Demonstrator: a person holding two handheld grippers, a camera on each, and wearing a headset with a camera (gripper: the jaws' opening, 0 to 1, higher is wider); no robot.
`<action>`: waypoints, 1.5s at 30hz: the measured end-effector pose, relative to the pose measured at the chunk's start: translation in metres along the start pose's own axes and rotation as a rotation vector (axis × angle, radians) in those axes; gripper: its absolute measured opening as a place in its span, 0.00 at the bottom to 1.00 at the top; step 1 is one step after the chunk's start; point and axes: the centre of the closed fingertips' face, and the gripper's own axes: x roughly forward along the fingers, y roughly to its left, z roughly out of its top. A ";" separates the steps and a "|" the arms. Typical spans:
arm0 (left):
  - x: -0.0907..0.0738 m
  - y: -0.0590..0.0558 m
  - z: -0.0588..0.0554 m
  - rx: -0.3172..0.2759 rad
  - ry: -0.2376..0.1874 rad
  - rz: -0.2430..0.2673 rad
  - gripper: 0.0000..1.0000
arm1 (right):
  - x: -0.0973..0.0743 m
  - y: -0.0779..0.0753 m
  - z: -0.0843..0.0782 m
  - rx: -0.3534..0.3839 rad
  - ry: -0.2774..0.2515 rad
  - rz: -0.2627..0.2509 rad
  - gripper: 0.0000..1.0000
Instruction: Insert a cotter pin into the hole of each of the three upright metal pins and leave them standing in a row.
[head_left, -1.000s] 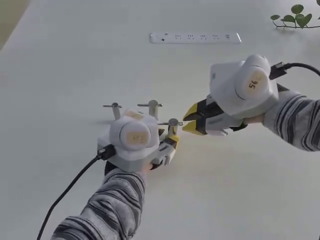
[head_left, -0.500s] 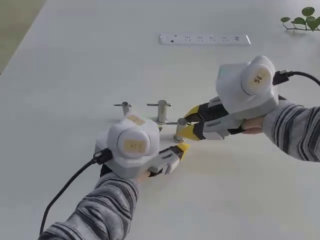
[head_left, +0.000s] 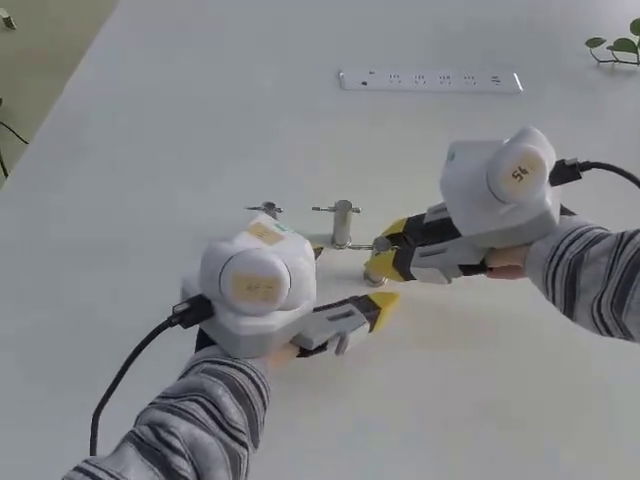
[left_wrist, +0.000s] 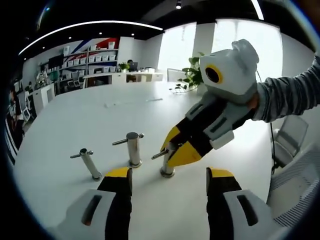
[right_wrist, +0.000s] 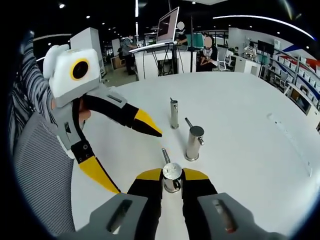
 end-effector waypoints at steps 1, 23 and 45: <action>-0.002 0.000 0.001 -0.003 -0.004 0.000 0.58 | 0.000 0.001 0.000 -0.007 0.000 0.003 0.09; -0.038 0.022 0.020 0.026 -0.059 0.054 0.80 | -0.016 -0.014 0.000 -0.026 0.008 -0.003 0.08; -0.058 0.054 0.026 0.029 -0.071 0.079 0.98 | -0.026 -0.051 -0.011 -0.020 0.040 -0.040 0.08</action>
